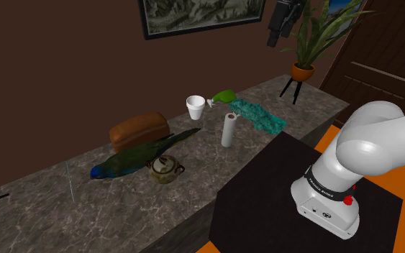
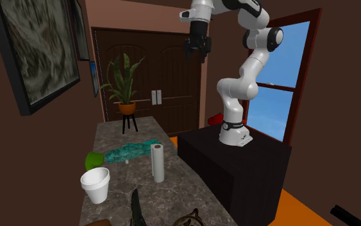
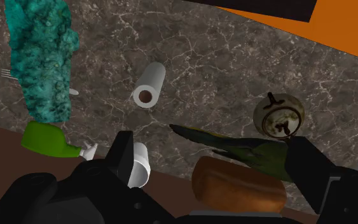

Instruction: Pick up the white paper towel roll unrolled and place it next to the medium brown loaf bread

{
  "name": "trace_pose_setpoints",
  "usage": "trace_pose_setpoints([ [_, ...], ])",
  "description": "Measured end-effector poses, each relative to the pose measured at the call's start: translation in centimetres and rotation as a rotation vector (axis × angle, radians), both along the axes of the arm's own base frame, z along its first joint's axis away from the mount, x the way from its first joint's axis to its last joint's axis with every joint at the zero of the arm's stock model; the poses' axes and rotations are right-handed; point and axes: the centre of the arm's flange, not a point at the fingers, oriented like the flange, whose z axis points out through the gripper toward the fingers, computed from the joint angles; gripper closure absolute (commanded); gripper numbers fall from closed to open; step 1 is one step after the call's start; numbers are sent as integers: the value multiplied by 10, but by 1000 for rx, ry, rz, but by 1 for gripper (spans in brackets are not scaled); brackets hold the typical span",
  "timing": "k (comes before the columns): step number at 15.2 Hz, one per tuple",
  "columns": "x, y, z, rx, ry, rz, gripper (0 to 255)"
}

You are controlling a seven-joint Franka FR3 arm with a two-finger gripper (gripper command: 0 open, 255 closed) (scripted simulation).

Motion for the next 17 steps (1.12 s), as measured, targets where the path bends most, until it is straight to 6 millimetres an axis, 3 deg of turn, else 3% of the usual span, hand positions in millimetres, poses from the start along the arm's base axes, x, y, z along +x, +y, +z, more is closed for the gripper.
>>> trace_pose_setpoints([
  [3,2,-2,-15,2,-3,-7,0],
  [17,52,-39,-186,21,-46,-88,0],
])
